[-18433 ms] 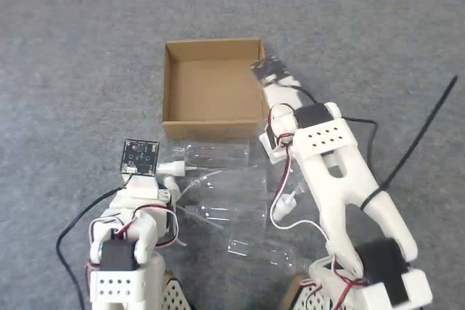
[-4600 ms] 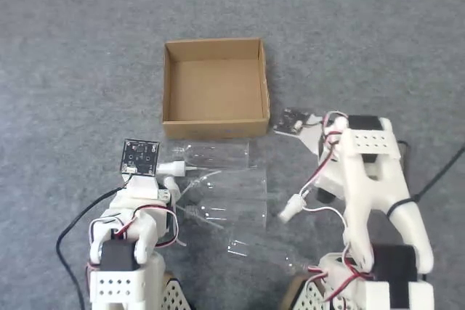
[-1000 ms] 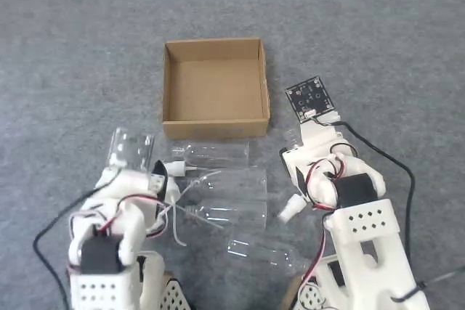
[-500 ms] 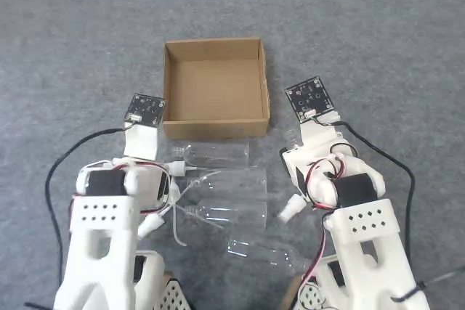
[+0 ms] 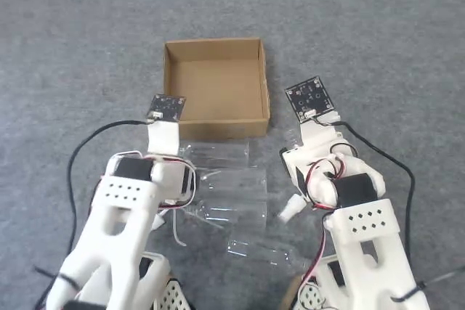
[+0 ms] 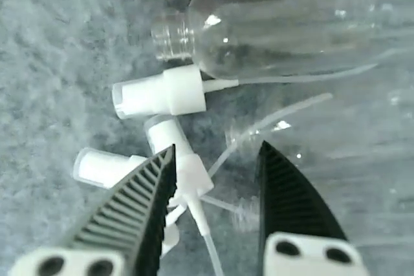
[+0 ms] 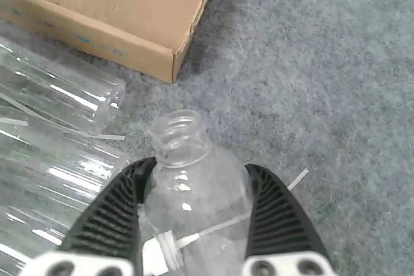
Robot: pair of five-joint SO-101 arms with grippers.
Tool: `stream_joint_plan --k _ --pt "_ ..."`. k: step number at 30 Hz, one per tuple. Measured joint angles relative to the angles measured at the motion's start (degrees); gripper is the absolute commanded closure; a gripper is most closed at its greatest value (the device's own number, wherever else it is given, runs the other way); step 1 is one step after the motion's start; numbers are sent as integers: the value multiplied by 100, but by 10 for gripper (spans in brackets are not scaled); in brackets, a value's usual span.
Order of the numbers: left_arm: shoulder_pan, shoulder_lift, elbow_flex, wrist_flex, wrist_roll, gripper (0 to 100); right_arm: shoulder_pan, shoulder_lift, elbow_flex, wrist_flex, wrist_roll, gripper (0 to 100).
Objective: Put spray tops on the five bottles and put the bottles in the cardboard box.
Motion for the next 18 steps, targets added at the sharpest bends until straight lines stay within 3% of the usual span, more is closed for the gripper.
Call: stream_joint_plan --k 9,15,18 --pt "-26 466 -9 -35 26 836 0 0 0 0 0 993" --pt "-589 527 -9 -35 -18 836 0 0 0 0 0 993" --pt "-554 536 -9 -35 -237 836 0 0 0 0 0 993"
